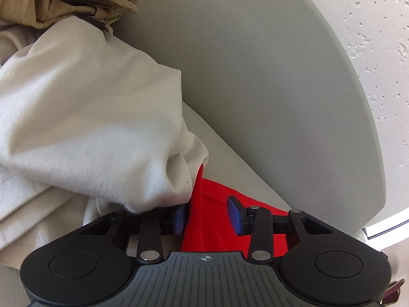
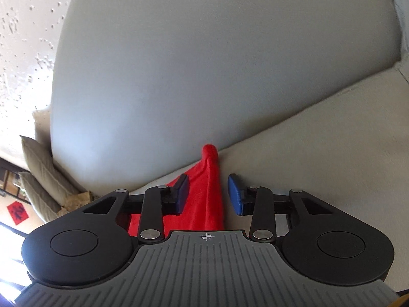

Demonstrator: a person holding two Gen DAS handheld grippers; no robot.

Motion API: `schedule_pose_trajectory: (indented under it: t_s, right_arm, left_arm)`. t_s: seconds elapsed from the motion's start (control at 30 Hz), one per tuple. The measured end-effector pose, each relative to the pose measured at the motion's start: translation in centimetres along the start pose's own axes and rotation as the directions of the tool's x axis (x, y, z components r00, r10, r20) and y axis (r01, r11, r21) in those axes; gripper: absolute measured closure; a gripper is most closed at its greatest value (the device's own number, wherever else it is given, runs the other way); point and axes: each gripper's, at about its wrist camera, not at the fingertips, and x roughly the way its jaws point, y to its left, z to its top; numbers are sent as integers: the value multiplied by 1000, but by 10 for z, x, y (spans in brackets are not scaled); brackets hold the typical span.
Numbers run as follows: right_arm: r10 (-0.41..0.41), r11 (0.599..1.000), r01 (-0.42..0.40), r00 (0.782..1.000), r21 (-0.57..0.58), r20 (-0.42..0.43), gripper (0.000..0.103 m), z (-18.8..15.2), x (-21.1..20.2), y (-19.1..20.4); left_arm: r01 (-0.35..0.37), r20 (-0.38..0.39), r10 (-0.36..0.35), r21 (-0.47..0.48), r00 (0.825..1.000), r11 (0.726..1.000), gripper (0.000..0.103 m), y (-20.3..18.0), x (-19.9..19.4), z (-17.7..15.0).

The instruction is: Fold clothes

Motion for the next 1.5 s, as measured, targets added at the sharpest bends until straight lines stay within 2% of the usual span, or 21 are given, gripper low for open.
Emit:
schedule_pose_trajectory:
  t_s: [0.03,0.07,0.13,0.2,0.3,0.5,0.6,0.67,0.73,0.87,1.0,1.03,1.13,1.2,1.33,1.5]
  right_arm:
    - [-10,1000,10,1000,3,5,65,2,5,3]
    - [-21,1000,20,1000,6,11,65,4,9,5]
    - [-76,997,76,997,-27,9,70,5,15,17]
    - [-179,975,181,984,-126,20,98,2,17,35]
    - [-229,947,239,971,-217,71,99,-8,6,59]
    - [-210,946,234,970,-226,125,99,-26,-56,108]
    - [-187,958,210,974,-195,129,99,-34,-108,125]
    - [-168,976,181,980,-123,109,99,-40,-146,129]
    - [-147,986,153,984,-64,97,99,-53,-185,126]
    - [-171,984,175,980,-33,103,99,-95,-245,106]
    - [-225,974,224,973,37,38,99,-143,-269,48]
    - [-247,968,246,969,46,8,99,-155,-266,36]
    - [-313,948,315,948,37,-62,99,-194,-255,10]
    - [-330,943,332,942,21,-62,99,-207,-259,3]
    - [-272,962,272,962,-4,9,99,-213,-285,10]
    - [-262,962,265,964,-72,43,99,-225,-316,21]
  left_arm:
    - [-23,9,23,13,1000,1000,77,-4,1,0]
    - [-46,19,46,26,999,999,91,-8,1,0]
    - [-88,35,86,60,996,994,99,-17,1,-2]
    - [-123,57,117,109,991,986,100,-27,-5,-6]
    - [-142,83,132,143,988,979,101,-42,-22,-11]
    - [-106,119,83,205,989,973,101,-82,-86,-20]
    - [-63,130,36,213,991,975,101,-96,-132,-32]
    - [-31,130,2,224,992,974,101,-103,-162,-46]
    - [1,134,-32,231,991,973,100,-106,-191,-66]
    - [50,150,-75,165,986,985,100,-90,-237,-128]
    - [-39,81,36,37,996,999,100,-56,-241,-186]
    - [-49,77,46,33,996,998,100,-54,-245,-195]
    - [-67,81,62,52,995,996,100,-54,-260,-215]
    - [-79,84,73,65,994,995,100,-54,-269,-229]
    - [-102,91,94,89,991,991,100,-54,-289,-255]
    - [-184,91,170,186,981,965,100,-70,-301,-283]
